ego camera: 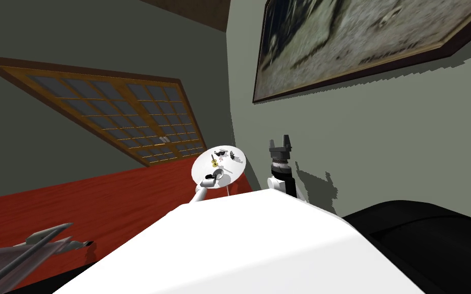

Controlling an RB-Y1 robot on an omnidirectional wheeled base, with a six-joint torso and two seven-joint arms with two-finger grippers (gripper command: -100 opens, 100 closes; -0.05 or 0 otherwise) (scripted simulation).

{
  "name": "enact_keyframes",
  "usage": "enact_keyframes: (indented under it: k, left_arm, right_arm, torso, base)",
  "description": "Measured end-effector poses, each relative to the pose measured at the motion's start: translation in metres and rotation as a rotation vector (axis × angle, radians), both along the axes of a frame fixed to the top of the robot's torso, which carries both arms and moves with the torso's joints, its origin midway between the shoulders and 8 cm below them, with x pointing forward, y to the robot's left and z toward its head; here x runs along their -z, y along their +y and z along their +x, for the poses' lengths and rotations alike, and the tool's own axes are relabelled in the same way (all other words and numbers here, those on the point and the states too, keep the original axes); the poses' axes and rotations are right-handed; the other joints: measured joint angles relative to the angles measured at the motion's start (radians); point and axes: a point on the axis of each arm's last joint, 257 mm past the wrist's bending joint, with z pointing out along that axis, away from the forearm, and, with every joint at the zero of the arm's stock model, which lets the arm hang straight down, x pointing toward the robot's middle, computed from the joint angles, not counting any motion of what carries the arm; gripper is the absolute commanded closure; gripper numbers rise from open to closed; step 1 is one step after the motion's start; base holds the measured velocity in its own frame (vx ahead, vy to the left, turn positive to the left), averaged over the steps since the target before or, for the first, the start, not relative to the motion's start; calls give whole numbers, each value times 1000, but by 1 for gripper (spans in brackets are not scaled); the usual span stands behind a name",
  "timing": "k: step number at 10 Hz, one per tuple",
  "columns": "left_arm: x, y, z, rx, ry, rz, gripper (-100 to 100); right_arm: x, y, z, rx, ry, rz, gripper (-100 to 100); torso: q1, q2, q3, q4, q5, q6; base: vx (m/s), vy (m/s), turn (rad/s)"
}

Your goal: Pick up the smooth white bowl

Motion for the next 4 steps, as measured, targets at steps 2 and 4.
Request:
enact_keyframes:
  k: [2,4]
  left_arm:
    - [-9,6,8,1,3,14,100]
    - [-14,9,11,2,6,23,0]
  right_arm:
    - [0,0,0,0,0,0,0]
    - [0,0,0,0,0,0,0]
  torso:
    - [-1,0,0,0,0,0]
    - [2,-1,0,0,0,-1]
  base:
    - [-68,-75,23]
    - [-22,-21,4]
